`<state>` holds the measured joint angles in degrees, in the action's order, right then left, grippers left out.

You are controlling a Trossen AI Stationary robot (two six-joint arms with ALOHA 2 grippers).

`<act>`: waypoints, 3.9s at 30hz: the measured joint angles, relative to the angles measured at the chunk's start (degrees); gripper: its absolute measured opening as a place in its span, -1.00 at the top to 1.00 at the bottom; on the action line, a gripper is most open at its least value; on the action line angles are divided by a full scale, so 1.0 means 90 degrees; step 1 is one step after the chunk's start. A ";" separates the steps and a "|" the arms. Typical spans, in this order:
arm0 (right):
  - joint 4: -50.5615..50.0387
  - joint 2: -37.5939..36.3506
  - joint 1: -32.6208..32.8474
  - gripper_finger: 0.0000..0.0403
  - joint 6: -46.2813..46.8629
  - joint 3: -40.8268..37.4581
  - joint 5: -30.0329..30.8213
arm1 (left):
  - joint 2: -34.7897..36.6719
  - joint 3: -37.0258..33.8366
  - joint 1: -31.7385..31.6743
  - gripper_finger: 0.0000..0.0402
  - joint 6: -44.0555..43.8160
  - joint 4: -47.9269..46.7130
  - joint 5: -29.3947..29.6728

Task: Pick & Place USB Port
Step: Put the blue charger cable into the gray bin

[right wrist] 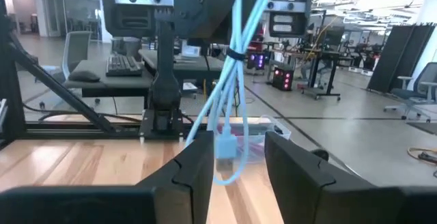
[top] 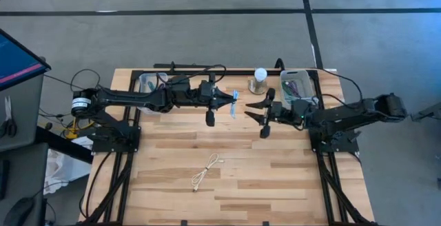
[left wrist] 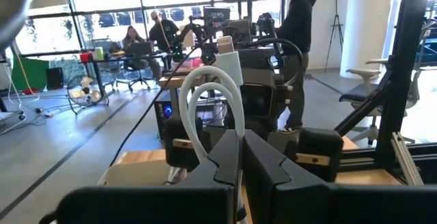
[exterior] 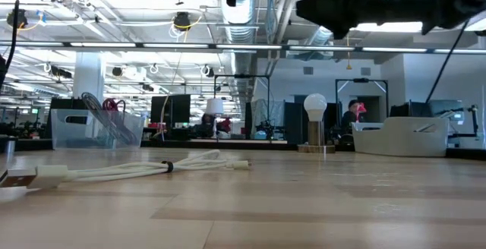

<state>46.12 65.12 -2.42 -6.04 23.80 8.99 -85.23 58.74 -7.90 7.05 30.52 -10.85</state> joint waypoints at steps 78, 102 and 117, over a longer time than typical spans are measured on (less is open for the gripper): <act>-0.5120 -0.3374 -0.2277 1.00 0.0437 -0.0406 0.1850 | 0.4074 -0.2900 -0.0323 0.49 -0.0266 -0.0289 0.0786; -0.7712 -0.2425 -0.4954 1.00 0.2186 -0.0409 0.1865 | 0.4170 -0.3135 -0.0323 0.49 -0.0340 -0.0291 0.1207; -0.6805 -0.1606 -0.5079 0.82 0.2108 -0.0409 0.1826 | 0.4170 -0.3135 -0.0323 0.49 -0.0341 -0.0291 0.1207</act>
<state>-15.12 50.66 -48.12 12.93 20.12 25.43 -47.70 30.52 -10.81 3.98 27.90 0.02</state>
